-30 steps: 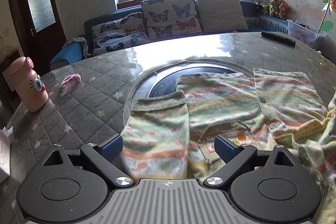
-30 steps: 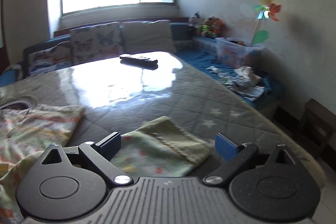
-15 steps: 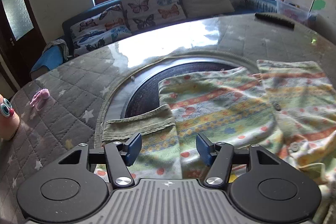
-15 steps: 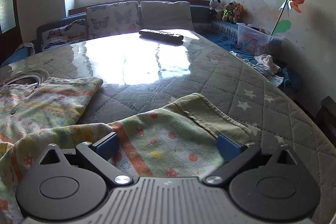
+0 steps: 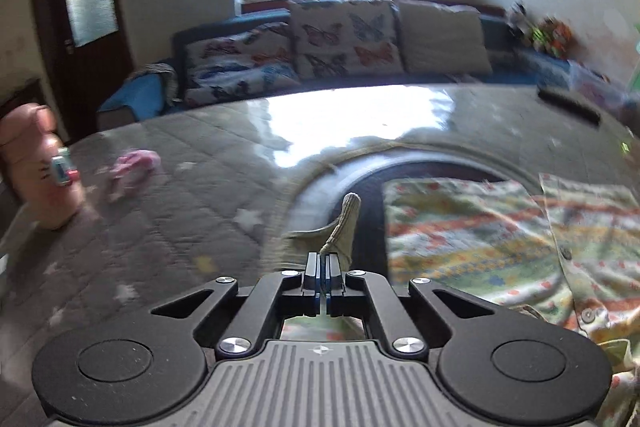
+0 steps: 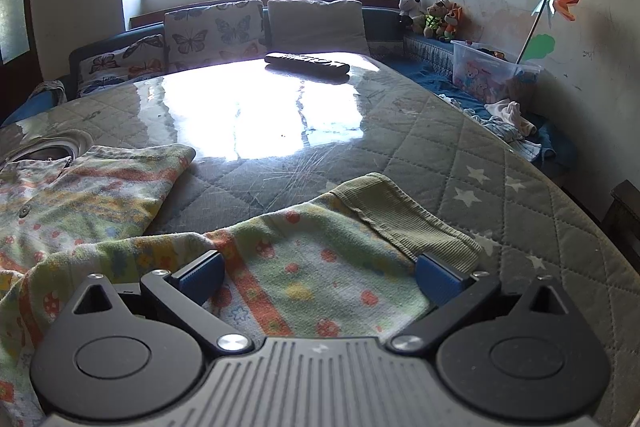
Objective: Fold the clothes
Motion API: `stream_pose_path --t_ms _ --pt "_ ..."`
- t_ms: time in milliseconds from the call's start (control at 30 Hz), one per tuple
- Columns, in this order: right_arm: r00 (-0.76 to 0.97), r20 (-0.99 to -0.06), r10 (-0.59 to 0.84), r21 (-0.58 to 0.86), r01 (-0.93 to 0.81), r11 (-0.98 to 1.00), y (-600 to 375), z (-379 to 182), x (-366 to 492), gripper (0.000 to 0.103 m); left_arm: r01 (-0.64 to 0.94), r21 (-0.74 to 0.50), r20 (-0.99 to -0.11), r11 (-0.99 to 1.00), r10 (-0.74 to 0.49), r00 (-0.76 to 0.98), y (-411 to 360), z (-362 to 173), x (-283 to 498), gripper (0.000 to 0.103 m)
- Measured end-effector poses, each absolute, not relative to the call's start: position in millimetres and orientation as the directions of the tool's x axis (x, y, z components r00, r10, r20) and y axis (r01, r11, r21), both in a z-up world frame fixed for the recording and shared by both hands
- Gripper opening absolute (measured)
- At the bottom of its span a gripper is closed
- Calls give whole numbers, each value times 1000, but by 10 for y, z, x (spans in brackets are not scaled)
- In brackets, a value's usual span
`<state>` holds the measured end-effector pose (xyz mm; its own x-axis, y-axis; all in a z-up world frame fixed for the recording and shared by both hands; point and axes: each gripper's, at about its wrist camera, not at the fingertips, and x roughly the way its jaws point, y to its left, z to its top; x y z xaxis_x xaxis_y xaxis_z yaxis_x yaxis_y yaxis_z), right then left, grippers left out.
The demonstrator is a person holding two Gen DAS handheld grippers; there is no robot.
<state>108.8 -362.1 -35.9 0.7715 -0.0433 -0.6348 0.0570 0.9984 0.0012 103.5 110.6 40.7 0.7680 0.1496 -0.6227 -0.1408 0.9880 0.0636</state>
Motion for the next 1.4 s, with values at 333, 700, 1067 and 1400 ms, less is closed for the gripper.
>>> stream_pose_path --t_ms 333,700,1067,1400 --pt "774 -632 -48 -5 58 998 -3609 -366 1086 103 -424 29 -559 905 366 744 1765 534 -4 2" --pt "769 -637 -52 -23 48 999 -3572 -357 1094 103 -519 74 -640 852 440 631 1905 127 -451 1" --pt "754 -656 -25 0 33 999 -3559 -355 1226 103 -520 130 -663 844 465 587 1949 127 -345 7" --pt "775 -625 92 26 -98 995 -3371 -33 1234 99 -386 106 -626 916 363 690 1680 428 -279 29"
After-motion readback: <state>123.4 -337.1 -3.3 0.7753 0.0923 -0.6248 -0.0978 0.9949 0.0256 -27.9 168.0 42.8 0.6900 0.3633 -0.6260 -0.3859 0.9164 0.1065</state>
